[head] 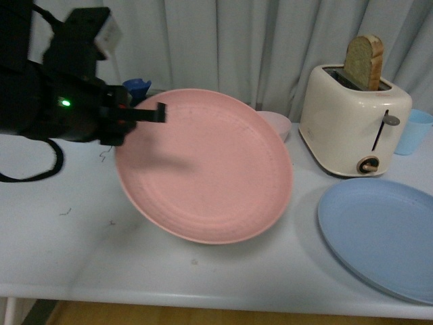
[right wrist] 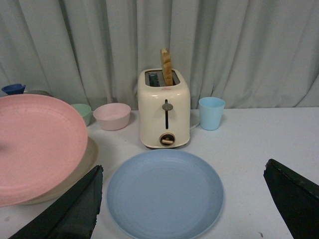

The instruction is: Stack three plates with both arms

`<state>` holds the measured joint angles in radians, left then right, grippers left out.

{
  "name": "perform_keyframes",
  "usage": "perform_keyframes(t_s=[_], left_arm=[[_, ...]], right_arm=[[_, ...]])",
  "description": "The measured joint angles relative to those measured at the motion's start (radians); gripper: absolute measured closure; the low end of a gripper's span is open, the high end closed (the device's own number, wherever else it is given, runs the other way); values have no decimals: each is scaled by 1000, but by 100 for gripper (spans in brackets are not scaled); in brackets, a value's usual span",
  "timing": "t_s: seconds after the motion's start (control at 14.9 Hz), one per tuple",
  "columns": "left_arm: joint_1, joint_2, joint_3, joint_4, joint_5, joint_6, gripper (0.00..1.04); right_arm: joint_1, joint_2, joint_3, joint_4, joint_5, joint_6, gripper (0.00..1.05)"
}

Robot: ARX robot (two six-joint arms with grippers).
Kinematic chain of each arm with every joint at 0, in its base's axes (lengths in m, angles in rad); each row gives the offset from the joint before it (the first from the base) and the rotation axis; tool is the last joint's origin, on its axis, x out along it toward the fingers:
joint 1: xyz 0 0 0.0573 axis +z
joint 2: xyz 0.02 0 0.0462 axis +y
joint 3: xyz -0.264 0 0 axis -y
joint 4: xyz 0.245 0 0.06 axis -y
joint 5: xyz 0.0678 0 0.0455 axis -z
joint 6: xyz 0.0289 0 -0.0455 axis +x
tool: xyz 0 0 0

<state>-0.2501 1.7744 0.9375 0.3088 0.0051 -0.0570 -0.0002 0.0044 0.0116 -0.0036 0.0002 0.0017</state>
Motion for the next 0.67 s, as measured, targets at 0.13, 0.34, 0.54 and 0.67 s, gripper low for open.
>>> perform_keyframes(t_s=[0.13,0.34,0.54,0.67], left_arm=[[-31,106,57,8,-6,-85,102],[-27,192,114,14,-58,-177,102],[-37,242,157,30,-65,-235,102],[-38,274,157,34,-79,-249,102]], right_arm=[[0,0,0,0,0,0,6],[0,0,0,0,0,0,6],[0,0,0,0,0,0,6],[0,0,0,0,0,0,6]])
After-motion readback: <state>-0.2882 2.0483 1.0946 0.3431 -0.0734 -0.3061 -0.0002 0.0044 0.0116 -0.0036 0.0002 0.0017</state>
